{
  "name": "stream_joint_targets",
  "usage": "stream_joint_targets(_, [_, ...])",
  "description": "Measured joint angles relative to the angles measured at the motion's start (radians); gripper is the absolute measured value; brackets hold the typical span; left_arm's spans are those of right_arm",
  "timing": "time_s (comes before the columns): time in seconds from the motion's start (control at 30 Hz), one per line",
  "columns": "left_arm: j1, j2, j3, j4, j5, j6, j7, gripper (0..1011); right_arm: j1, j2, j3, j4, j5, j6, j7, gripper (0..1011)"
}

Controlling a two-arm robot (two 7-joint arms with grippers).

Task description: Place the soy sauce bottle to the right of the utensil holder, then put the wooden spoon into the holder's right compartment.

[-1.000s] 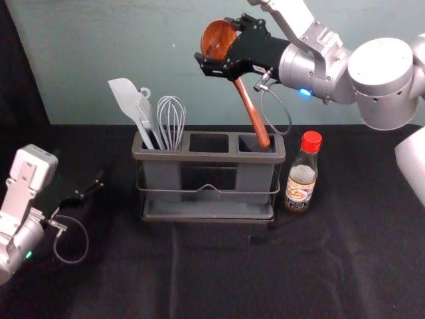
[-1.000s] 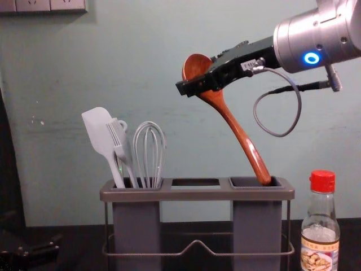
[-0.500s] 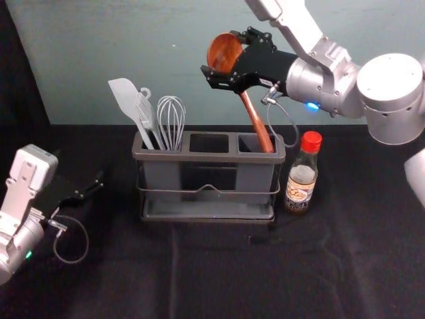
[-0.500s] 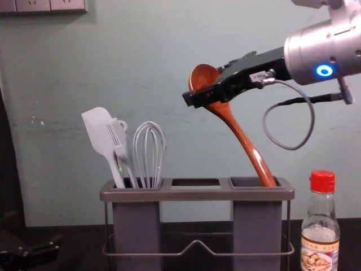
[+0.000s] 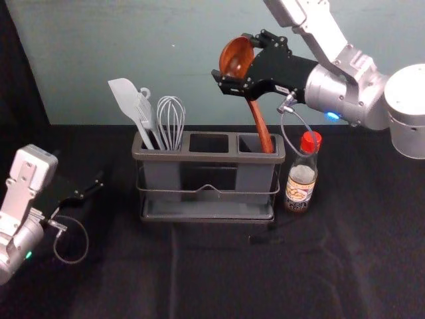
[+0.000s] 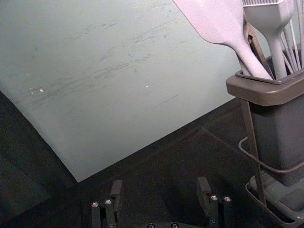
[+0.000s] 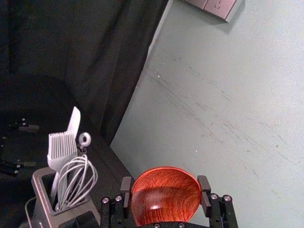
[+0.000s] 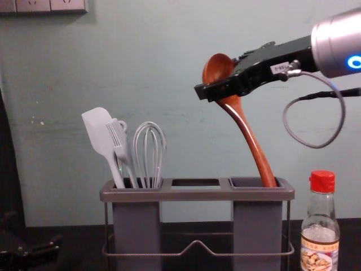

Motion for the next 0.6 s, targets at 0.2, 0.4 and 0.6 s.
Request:
stream_joint_targets(0.2, [0.0, 0.0, 0.0, 0.0, 0.0, 0.0, 0.0, 1011, -0.033, 0.027, 0.018, -0.052, 0.012, 0.003, -0.002, 854])
stream_joint_targets(0.4, [0.0, 0.0, 0.0, 0.0, 0.0, 0.0, 0.0, 1012, -0.067, 0.055, 0.031, -0.096, 0.021, 0.004, -0.003, 854])
stream_joint_targets(0.6, [0.0, 0.0, 0.0, 0.0, 0.0, 0.0, 0.0, 1012, -0.094, 0.075, 0.047, -0.118, 0.032, 0.0, -0.006, 854])
